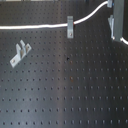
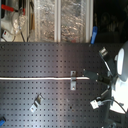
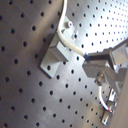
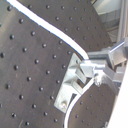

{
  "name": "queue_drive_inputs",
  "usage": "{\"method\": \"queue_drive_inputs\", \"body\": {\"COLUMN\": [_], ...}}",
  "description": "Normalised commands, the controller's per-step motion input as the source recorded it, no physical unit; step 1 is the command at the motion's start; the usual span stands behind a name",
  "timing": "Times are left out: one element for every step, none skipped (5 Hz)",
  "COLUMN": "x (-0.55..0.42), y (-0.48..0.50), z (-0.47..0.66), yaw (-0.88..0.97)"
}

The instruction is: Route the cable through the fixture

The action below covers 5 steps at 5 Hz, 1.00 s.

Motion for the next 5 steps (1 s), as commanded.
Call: {"method": "queue_drive_inputs", "body": {"x": [-0.315, -0.017, -0.319, -0.455, -0.085], "y": [-0.379, 0.003, 0.138, 0.264, 0.168], "z": [0.31, 0.00, -0.02, 0.02, 0.00], "yaw": [0.00, 0.00, 0.10, 0.25, -0.07]}}
